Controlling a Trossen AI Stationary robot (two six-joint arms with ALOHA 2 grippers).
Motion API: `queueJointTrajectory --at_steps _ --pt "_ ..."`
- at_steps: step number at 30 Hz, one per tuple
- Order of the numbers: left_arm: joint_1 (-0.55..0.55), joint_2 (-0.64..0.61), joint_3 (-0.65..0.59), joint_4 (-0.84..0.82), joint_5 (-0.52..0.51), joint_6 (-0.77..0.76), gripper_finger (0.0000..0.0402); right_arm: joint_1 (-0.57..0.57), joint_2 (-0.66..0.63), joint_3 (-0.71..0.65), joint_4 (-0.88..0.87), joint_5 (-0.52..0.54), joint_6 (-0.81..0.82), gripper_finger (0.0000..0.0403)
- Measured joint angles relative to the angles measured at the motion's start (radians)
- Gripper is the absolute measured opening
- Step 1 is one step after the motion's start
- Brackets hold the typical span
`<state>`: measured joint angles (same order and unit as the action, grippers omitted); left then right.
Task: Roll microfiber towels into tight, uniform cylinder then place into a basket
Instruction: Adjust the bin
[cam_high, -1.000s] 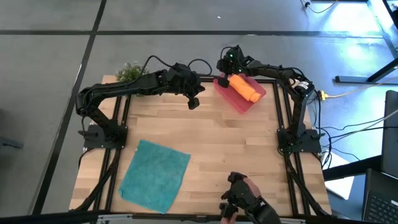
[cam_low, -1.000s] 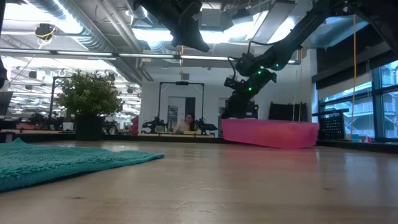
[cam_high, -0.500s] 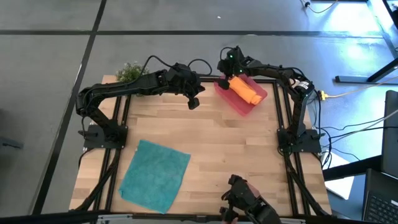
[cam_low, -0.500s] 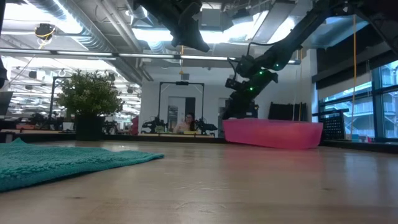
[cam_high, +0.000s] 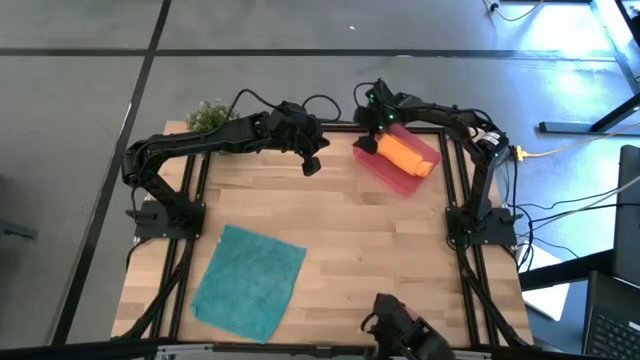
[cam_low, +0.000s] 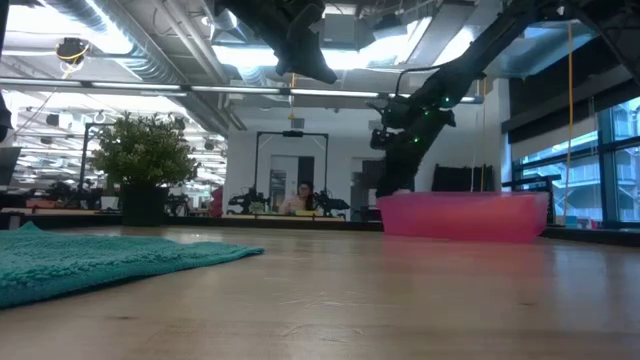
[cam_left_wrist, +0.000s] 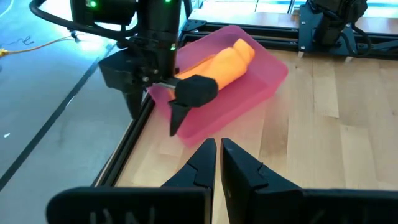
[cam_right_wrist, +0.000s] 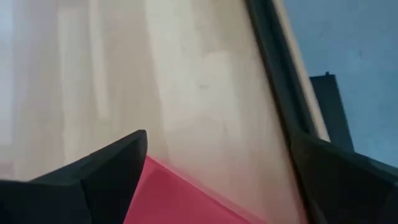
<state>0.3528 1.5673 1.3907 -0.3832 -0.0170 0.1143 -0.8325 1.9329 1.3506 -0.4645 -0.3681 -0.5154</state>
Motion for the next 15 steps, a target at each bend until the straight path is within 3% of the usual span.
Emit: queueJointTrajectory --at_steps 9,15 --pt "0.000 0.000 0.000 0.000 0.000 0.000 0.0014 0.006 -0.092 0.000 -0.156 0.047 -0.062 0.0398" --pt "0.000 0.000 0.000 0.001 0.000 0.000 0.0014 0.027 -0.170 0.000 -0.212 0.224 -0.020 0.0398"
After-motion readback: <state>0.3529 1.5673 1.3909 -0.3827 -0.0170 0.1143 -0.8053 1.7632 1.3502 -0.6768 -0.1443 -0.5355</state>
